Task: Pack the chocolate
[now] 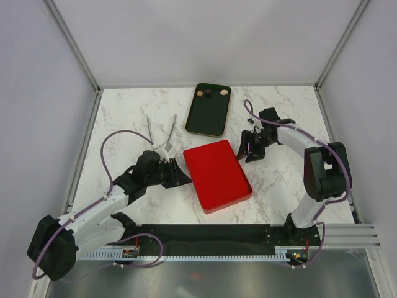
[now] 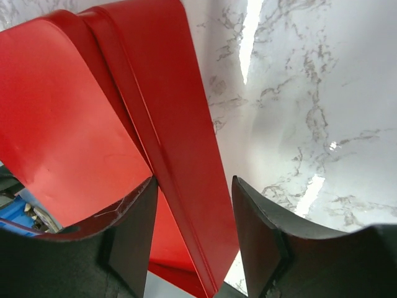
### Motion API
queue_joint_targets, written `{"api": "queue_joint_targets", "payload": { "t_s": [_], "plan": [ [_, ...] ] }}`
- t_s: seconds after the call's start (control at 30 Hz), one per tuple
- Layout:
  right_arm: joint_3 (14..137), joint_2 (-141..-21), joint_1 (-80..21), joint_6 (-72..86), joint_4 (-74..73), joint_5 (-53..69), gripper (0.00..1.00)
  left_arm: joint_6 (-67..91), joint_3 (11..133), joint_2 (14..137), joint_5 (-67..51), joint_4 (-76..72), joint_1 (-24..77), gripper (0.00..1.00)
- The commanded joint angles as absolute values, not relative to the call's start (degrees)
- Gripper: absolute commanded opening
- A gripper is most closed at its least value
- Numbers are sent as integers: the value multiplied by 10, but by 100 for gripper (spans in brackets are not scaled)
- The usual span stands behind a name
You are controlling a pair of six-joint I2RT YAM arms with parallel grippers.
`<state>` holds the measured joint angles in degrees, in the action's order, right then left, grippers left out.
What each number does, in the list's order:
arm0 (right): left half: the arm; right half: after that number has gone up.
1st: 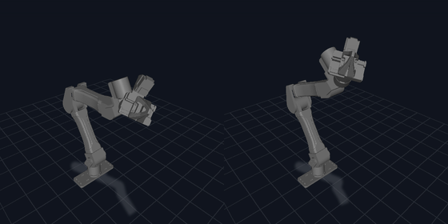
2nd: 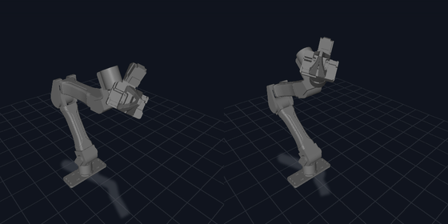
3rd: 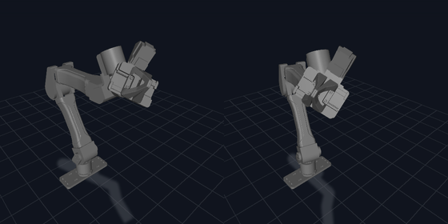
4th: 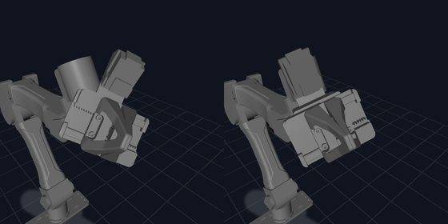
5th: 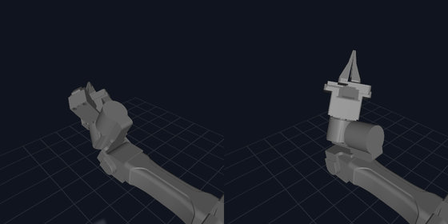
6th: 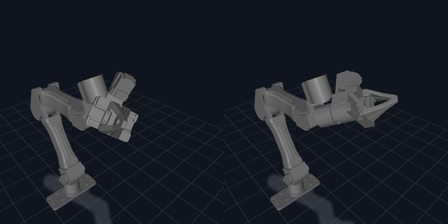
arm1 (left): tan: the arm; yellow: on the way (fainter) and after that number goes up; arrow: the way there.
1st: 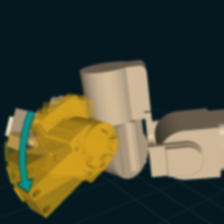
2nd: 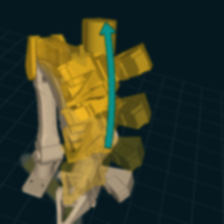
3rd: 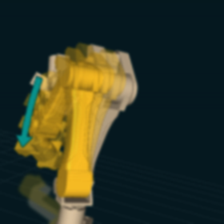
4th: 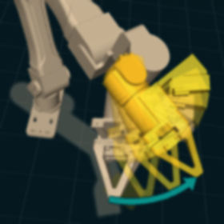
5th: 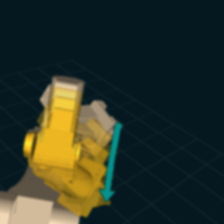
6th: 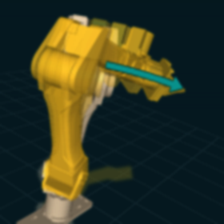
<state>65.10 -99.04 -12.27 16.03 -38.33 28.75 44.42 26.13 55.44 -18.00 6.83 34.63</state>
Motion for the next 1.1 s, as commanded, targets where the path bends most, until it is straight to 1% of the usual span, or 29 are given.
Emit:
{"api": "queue_joint_targets", "payload": {
  "t_s": [0.0,0.03,0.07,0.1,0.13,0.27,0.43,0.63,0.87,0.93,1.07],
  "plan": [
    [634,-968,-125,148,-357,285,58,431,284,550,-159,77,350,35],
    [623,-967,-124,149,-354,285,57,431,285,555,-163,73,350,39],
    [618,-962,-125,149,-349,284,58,432,285,569,-171,66,350,40],
    [614,-957,-125,149,-348,283,58,434,282,576,-175,53,350,41],
    [609,-955,-125,151,-345,281,61,435,282,583,-178,48,350,42],
    [618,-942,-124,156,-346,279,63,432,287,599,-176,48,350,42],
    [647,-929,-125,168,-352,280,64,423,317,590,-143,88,350,48],
    [679,-924,-125,168,-372,279,67,410,344,598,-125,105,349,50],
    [689,-911,-124,170,-379,282,69,397,353,670,-124,90,349,48],
    [688,-908,-125,169,-380,283,69,396,352,679,-127,81,350,43],
    [680,-907,-125,168,-379,283,70,398,352,705,-142,66,350,39]
  ]
}}
